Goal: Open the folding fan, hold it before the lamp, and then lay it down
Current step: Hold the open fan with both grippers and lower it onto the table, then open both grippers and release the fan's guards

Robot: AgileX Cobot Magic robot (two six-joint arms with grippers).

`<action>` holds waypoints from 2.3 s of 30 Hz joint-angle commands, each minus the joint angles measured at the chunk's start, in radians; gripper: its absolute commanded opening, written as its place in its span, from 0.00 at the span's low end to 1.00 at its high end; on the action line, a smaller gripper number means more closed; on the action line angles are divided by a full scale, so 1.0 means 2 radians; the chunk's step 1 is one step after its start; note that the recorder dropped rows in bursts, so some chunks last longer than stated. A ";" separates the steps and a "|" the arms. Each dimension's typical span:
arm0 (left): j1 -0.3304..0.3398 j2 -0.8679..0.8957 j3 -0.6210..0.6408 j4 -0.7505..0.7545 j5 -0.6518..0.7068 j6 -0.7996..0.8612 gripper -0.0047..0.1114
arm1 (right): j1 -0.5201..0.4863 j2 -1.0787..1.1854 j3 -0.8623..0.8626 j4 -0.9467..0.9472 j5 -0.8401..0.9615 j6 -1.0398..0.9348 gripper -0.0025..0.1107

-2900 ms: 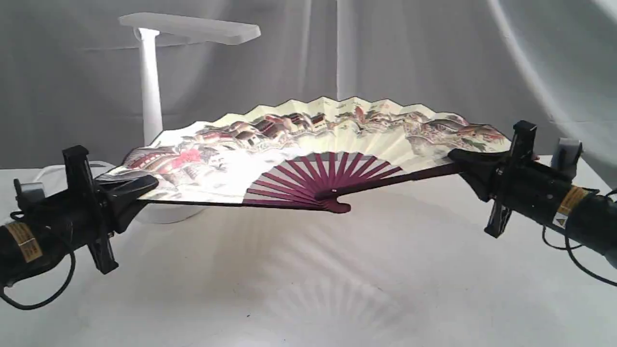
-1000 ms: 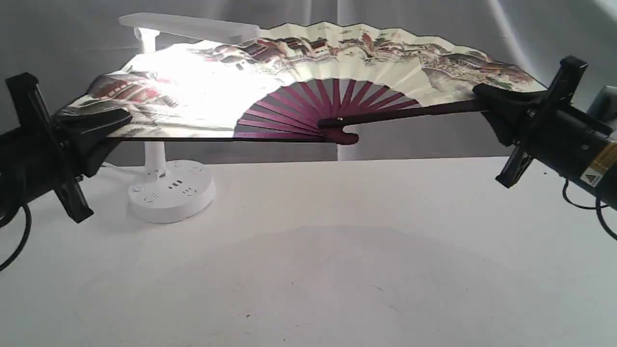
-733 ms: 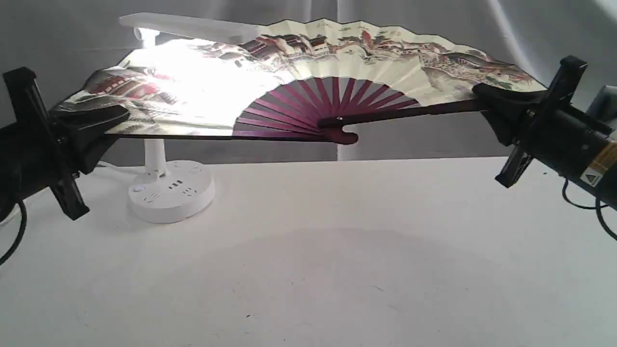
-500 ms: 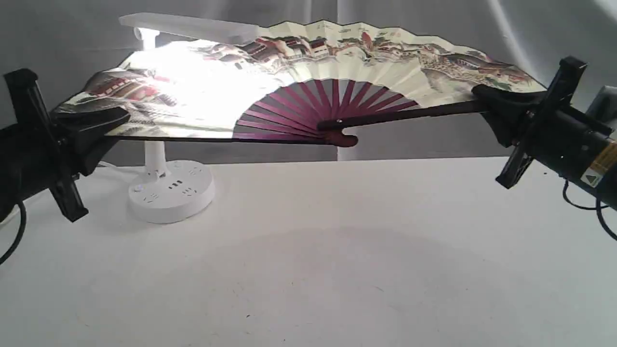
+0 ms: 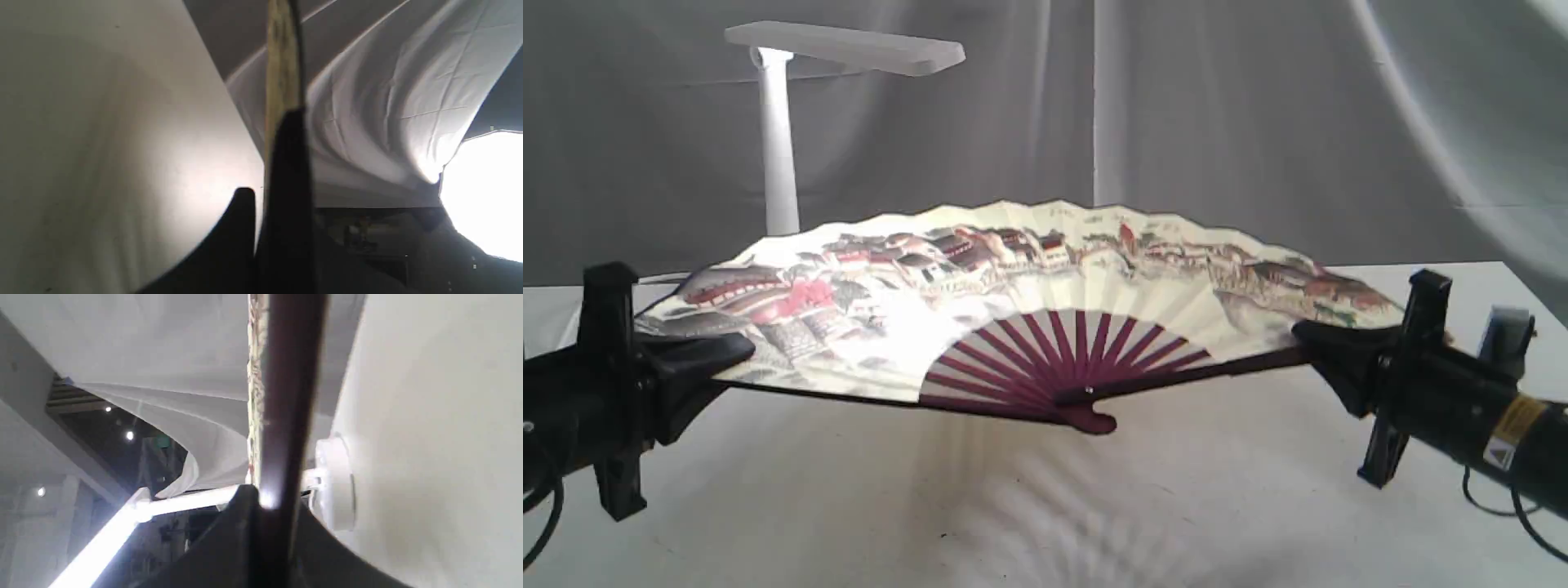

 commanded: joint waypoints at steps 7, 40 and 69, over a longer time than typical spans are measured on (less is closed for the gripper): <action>0.010 0.025 0.078 -0.141 0.032 0.136 0.04 | -0.069 0.026 0.082 0.105 0.025 -0.127 0.02; 0.010 0.210 0.052 -0.145 -0.069 0.166 0.57 | -0.087 0.026 0.097 0.040 0.025 -0.158 0.62; 0.158 0.163 0.046 -0.018 -0.135 0.297 0.87 | -0.189 0.003 0.097 -0.034 0.025 -0.503 0.74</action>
